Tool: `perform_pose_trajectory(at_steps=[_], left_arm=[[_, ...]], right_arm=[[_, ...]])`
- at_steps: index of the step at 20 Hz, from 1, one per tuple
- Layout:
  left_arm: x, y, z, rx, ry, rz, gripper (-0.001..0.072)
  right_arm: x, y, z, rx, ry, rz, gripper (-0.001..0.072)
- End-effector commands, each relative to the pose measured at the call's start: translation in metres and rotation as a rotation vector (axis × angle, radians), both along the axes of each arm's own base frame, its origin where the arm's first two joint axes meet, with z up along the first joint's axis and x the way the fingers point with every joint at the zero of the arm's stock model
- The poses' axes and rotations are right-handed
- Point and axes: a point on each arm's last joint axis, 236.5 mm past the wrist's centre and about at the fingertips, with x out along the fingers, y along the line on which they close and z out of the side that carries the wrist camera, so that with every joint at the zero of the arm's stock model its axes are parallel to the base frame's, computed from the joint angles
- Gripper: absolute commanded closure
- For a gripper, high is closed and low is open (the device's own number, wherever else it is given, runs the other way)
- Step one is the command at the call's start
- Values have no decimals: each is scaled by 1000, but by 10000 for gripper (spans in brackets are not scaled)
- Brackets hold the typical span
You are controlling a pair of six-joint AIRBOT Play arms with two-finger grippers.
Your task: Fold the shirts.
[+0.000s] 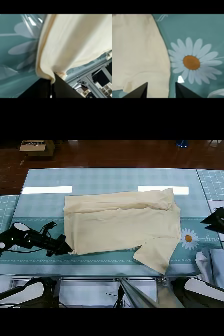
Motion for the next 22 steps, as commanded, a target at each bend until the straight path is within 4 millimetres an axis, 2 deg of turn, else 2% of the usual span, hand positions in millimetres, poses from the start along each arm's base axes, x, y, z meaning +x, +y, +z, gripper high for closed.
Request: perform_pose_trajectory(at_steps=[1, 3, 4, 5, 8, 13, 17, 19, 20, 21, 22], left_arm=[[30, 20, -22, 116, -128, 49, 684], [30, 20, -22, 116, -132, 44, 684], [30, 20, -22, 116, -133, 43, 684], [30, 20, -22, 116, -134, 43, 684], [31, 21, -22, 118, -138, 41, 684], [31, 21, -22, 117, -137, 42, 684], [31, 21, -22, 118, -137, 42, 684], [32, 21, -22, 120, -140, 43, 684], [33, 22, -23, 123, -143, 45, 684], [33, 22, -22, 123, -144, 45, 684], [35, 22, -21, 120, -148, 43, 684]], right_arm=[[-39, 33, -45, -30, 103, 135, 282], [-61, 38, -68, -78, 173, 200, 280], [-64, 43, -74, -73, 178, 206, 268], [-66, 48, -79, -57, 175, 197, 224], [-70, 62, -91, -21, 172, 166, 227], [-54, 88, -109, 57, 79, 46, 247], [-41, 91, -117, 60, 31, -37, 309], [-37, 86, -119, 39, 17, -51, 431], [-33, 86, -119, 40, 1, -57, 536], [-27, 90, -114, 62, -31, -45, 676], [-21, 99, -106, 102, -79, -9, 683]])
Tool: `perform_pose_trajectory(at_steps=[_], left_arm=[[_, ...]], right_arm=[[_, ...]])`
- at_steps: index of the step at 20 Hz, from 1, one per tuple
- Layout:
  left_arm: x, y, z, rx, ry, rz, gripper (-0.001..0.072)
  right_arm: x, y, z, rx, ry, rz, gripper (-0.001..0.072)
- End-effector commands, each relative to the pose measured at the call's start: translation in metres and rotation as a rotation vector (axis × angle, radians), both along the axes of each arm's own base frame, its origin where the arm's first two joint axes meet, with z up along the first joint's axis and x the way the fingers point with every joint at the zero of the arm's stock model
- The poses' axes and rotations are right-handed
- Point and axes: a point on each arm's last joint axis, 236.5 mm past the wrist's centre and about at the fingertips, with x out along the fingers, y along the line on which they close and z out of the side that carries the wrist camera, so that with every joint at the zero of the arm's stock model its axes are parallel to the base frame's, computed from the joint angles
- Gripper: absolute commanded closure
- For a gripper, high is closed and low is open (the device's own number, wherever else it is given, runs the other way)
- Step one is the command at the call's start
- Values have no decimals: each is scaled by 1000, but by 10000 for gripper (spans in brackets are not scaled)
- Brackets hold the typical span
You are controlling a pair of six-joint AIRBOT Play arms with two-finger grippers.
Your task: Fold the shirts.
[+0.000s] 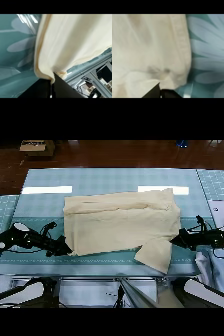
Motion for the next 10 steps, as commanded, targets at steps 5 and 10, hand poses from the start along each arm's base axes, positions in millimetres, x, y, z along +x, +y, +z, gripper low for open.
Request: perform_pose_trajectory(at_steps=[5, 10], left_arm=[[112, 22, 40, 89, -411, 97, 685], [197, 20, 131, 33, -692, 204, 685]], right_arm=[[90, 17, 105, 164, -421, -5, 684], [177, 30, 190, 42, -707, 11, 685]])
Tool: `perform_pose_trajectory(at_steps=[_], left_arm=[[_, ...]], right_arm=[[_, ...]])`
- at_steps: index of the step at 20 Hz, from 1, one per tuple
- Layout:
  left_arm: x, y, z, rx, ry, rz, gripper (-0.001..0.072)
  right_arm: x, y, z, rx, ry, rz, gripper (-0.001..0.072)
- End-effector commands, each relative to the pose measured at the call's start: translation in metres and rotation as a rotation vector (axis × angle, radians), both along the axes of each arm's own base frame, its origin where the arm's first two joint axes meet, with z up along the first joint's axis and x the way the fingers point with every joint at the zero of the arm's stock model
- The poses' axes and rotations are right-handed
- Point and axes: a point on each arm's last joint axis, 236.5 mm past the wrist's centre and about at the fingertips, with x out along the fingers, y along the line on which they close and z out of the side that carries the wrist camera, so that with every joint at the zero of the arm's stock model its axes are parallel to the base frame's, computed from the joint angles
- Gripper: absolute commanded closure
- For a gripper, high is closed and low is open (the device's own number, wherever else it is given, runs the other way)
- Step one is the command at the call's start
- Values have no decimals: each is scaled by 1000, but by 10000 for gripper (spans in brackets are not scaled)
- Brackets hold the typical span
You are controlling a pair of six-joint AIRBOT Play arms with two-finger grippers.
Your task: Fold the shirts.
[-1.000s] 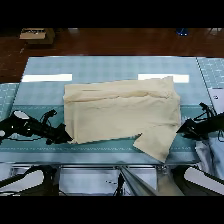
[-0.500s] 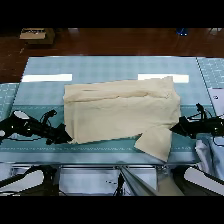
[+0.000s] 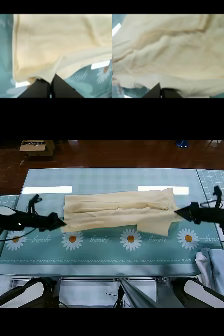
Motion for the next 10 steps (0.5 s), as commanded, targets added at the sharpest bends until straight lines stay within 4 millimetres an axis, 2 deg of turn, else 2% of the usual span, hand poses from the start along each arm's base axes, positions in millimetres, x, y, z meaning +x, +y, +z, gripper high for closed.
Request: perform_pose_trajectory(at_steps=[1, 3, 6, 10], left_arm=[[57, -4, 61, -55, -204, 78, 685], [77, 6, 68, -27, -251, 143, 685], [99, 15, 67, -23, -271, 197, 685], [117, 17, 33, -58, -178, 219, 684]], right_arm=[[66, 18, 61, -71, -226, -51, 685], [98, 11, 63, -125, -276, -134, 685], [124, -3, 37, -120, -224, -193, 685], [135, -8, -4, -108, -147, -205, 685]])
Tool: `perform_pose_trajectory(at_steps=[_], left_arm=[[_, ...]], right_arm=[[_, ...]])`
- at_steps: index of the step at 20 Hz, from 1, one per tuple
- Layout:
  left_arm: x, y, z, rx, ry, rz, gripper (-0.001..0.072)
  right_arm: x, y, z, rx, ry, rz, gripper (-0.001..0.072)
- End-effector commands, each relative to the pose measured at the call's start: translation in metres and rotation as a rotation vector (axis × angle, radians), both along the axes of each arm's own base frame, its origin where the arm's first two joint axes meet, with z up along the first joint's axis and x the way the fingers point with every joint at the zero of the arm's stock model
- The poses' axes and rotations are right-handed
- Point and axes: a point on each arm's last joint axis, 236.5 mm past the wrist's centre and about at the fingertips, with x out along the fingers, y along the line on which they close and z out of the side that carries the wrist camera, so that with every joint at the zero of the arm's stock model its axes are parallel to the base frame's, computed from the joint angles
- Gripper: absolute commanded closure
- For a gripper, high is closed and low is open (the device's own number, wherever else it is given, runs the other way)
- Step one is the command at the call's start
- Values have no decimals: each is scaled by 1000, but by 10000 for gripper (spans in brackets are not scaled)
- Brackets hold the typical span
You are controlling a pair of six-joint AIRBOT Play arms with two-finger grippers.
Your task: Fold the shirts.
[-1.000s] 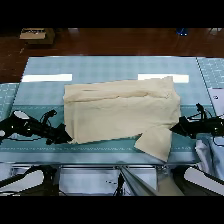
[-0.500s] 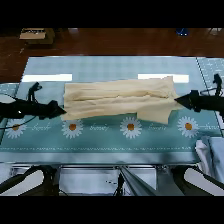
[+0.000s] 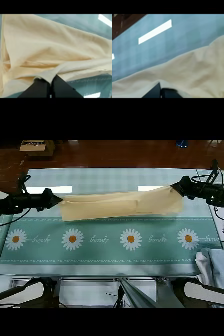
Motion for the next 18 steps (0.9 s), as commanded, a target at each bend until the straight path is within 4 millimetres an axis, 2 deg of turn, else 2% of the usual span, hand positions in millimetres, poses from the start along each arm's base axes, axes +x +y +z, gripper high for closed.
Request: perform_pose_trajectory(at_steps=[1, 3, 6, 8, 10, 12, 13, 14, 15, 16, 18], left_arm=[[23, 3, -20, -51, 43, 44, 684], [37, -4, -23, -119, 51, 57, 684], [47, -9, -45, -112, 75, 38, 683], [47, -9, -62, -120, 112, 40, 681], [45, -9, -75, -125, 141, 45, 648], [44, -9, -81, -127, 154, 44, 490], [44, -9, -82, -127, 155, 45, 474], [44, -8, -81, -127, 154, 46, 359], [44, -8, -81, -129, 155, 46, 231], [42, -7, -79, -136, 159, 42, 159], [38, -1, -74, -158, 170, 46, 157]], right_arm=[[17, -10, -29, -2, 36, -52, 685], [24, -19, -36, -13, 35, -93, 685], [29, -23, -42, 4, 37, -127, 684], [32, -29, -48, -10, 38, -148, 684], [33, -31, -56, -11, 52, -155, 684], [32, -29, -65, -4, 71, -150, 682], [31, -28, -68, -1, 78, -145, 600], [31, -29, -68, -3, 77, -146, 479], [32, -29, -64, -17, 60, -133, 412], [33, -33, -54, -61, 21, -104, 413], [33, -55, -23, -180, -62, -73, 413]])
